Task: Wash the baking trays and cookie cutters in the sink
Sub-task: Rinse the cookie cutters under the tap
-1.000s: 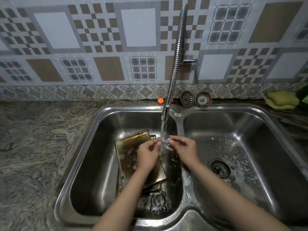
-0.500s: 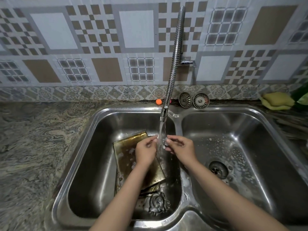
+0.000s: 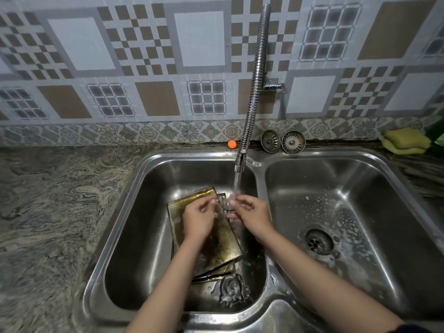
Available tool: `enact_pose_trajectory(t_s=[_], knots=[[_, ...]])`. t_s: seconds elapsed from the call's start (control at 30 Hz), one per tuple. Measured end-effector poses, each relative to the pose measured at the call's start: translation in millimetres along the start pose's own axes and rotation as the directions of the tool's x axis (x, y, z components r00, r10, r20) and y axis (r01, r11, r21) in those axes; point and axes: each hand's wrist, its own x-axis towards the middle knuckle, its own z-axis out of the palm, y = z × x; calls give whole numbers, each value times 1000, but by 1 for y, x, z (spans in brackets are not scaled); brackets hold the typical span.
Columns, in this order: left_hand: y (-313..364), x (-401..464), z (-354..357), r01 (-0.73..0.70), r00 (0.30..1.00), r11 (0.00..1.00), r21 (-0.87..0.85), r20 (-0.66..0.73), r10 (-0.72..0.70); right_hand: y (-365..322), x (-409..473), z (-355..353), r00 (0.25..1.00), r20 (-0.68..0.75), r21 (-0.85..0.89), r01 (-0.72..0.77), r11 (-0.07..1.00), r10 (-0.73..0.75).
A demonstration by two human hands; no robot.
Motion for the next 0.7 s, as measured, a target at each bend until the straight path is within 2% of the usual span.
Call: enact_pose_trajectory(t_s=[0.3, 0.7], knots=[[5, -5, 9, -58, 997, 997, 44, 51, 55, -10, -7, -13, 1000, -17, -25, 12, 1000, -13], [32, -14, 23, -61, 984, 998, -24, 166, 64, -31, -12, -39, 998, -43, -55, 49, 997, -51]])
